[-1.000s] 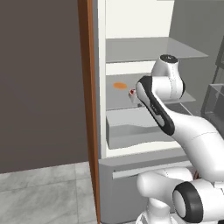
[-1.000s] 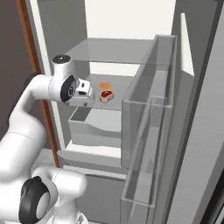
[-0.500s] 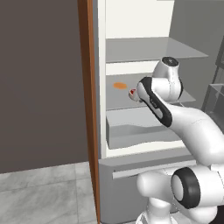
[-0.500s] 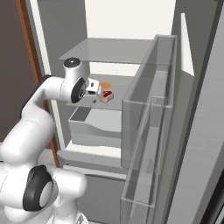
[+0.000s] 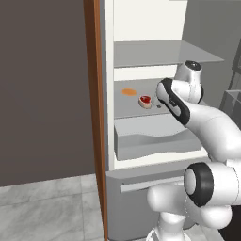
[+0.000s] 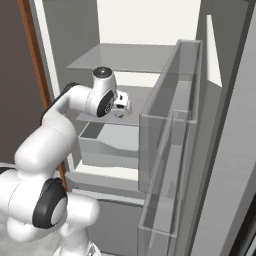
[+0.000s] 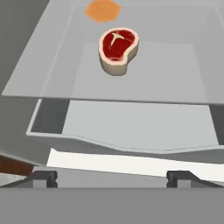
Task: Take the steak from the fridge and place it on the digital scale on the counter by the fridge. Wait a few seconds for a reading, then move it to the plate on the dining counter.
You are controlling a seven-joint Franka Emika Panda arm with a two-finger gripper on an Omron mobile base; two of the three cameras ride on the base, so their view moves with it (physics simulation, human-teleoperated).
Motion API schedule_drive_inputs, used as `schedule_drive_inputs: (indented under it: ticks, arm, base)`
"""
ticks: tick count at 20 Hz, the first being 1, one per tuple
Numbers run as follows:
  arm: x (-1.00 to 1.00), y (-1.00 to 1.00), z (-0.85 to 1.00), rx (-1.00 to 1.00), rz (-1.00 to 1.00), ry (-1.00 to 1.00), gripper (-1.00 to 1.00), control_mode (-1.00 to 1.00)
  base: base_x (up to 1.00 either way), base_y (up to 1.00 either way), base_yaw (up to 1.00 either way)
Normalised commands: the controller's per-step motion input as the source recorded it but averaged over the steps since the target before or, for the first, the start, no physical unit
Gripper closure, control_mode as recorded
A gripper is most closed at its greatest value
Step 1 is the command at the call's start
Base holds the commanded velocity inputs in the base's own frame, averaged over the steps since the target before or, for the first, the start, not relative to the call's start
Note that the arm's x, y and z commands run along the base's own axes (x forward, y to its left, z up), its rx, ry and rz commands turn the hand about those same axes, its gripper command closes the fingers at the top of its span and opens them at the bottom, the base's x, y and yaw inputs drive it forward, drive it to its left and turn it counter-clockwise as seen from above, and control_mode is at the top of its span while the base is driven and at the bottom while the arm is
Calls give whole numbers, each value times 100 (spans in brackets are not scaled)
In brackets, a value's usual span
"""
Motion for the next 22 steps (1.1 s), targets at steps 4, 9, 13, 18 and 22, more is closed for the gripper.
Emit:
schedule_drive_inputs:
  ticks: [4, 9, 13, 18, 22]
  arm:
    - [20, 0, -27, 0, 0, 0, -100, -100]
    - [36, 2, -9, 0, 0, 0, -100, -100]
    - [46, 6, 0, 0, 0, 0, -100, -100]
    - [28, 12, 0, -1, 0, 0, -100, -100]
    - [35, 11, -2, -1, 0, 0, -100, -100]
  base:
    - [0, 0, 0]
    - [0, 0, 0]
    - [0, 0, 0]
    - [0, 0, 0]
    - [0, 0, 0]
